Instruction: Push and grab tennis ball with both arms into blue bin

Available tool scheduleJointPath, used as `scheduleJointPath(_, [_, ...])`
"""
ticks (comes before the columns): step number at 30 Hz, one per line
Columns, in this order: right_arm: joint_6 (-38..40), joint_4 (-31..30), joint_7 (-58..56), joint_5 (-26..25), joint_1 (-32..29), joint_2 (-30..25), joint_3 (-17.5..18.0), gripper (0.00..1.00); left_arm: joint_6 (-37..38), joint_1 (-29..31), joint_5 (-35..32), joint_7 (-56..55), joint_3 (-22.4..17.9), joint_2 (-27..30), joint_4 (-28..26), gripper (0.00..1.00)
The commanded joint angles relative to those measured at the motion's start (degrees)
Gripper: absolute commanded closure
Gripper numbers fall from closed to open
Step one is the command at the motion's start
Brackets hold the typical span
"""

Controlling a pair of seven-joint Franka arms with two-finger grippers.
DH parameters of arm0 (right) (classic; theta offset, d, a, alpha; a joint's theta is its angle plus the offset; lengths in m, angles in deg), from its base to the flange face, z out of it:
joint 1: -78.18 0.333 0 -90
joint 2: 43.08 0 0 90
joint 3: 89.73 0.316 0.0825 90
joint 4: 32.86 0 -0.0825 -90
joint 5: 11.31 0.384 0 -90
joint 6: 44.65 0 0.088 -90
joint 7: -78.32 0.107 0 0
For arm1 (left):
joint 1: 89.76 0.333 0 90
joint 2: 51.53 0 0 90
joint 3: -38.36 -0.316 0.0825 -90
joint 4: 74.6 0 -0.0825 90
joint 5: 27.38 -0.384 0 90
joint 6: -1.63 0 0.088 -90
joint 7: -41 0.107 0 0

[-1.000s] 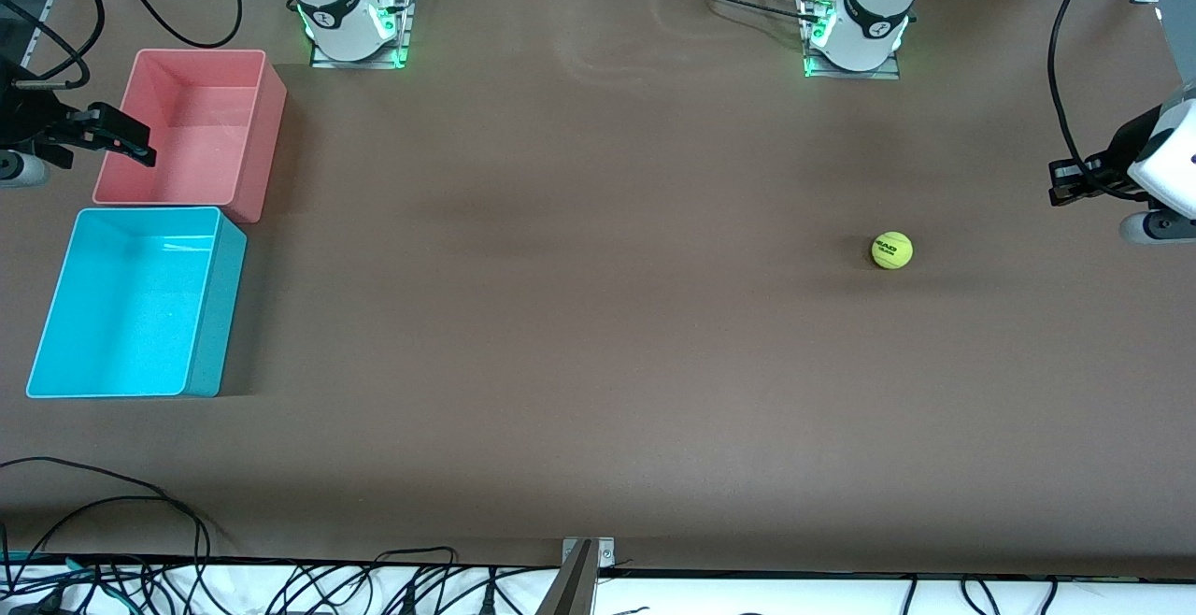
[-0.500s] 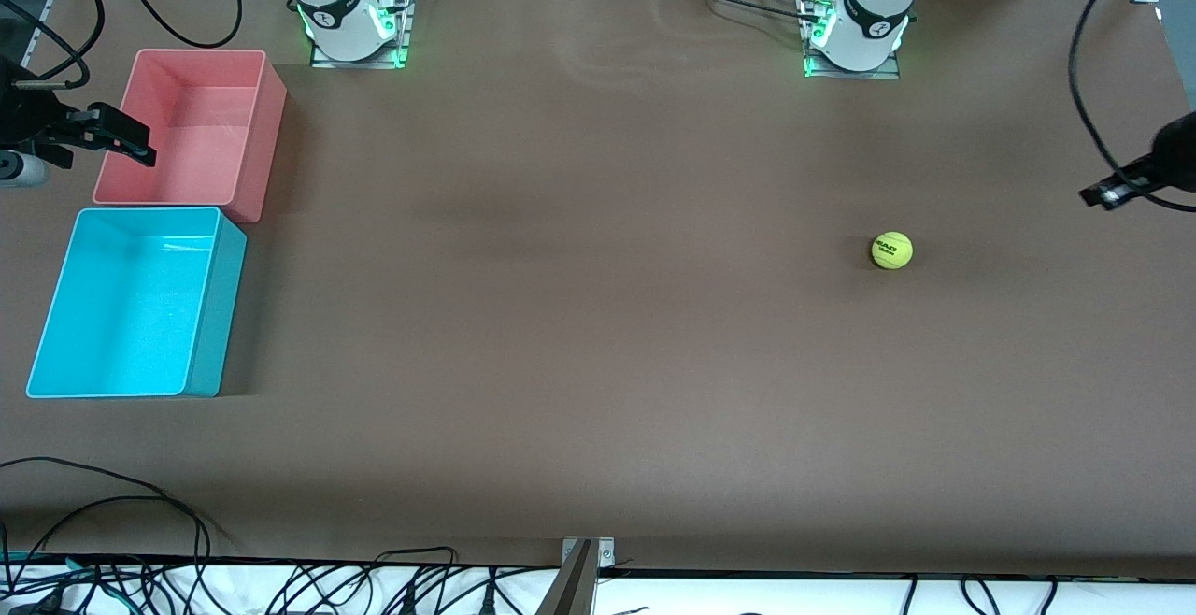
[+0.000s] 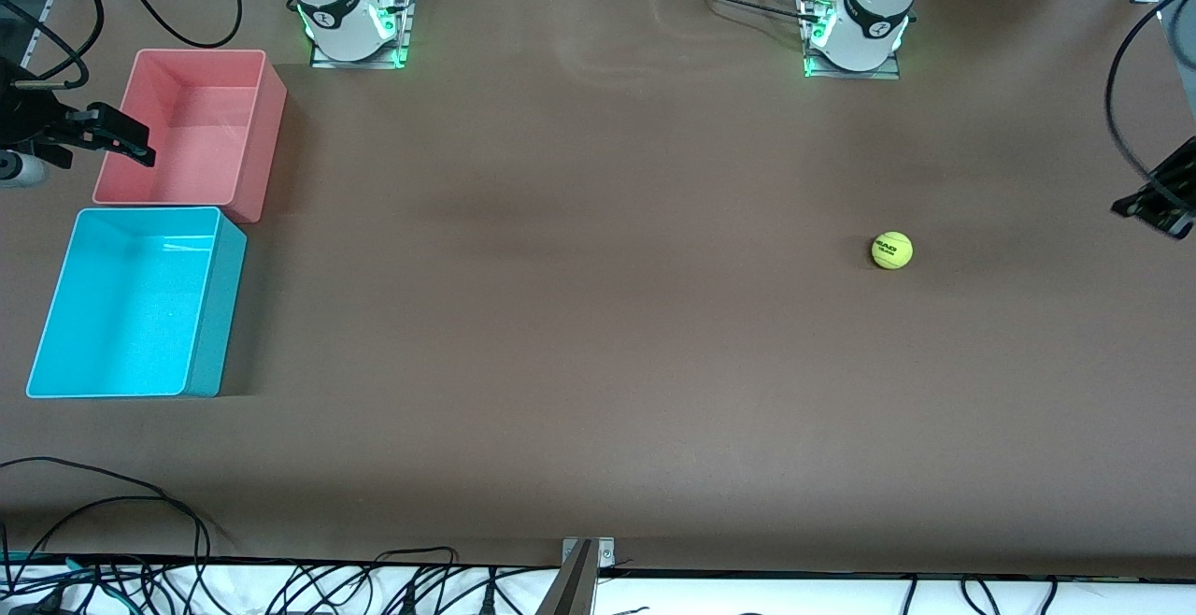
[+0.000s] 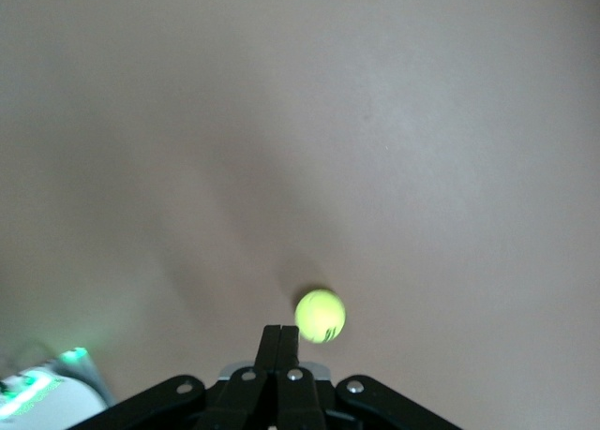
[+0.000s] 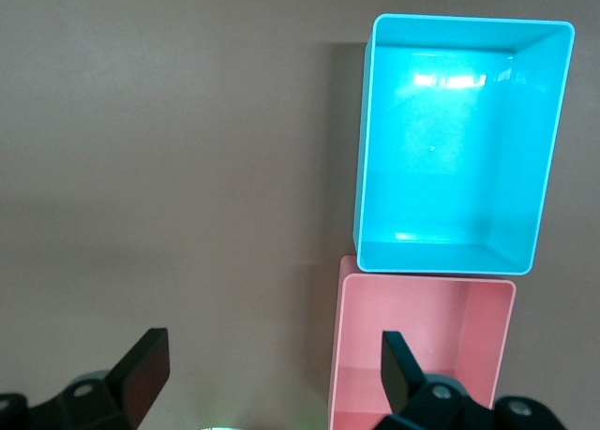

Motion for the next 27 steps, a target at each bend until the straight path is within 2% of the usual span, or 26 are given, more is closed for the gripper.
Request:
scheduleJointPath(1, [0.68,0.9,-1.11,1.22,-0.4,0.27,-0.21,0.0,-8.42,1.37,0.61,-8.03,0.34,0.54,-9.52,1.0])
scheduleJointPath(6, [0.68,0.9,-1.11,1.22,-0.4,0.27,-0.21,0.0,-16.77,2.33,0.61,-9.8,0.34,0.54,-17.61,1.0])
scheduleJointPath(11, [0.77,0.9,-1.11,1.22,-0.32,0.27,-0.21,0.0,-22.4,2.86,0.61,-10.15,0.52,0.11,-23.5,1.0])
scheduleJointPath(27, [0.77,0.9,-1.11,1.22,-0.4,0.27,-0.3,0.0,-47.52,1.9,0.61,-20.16,1.48,-6.04,-37.74,1.0])
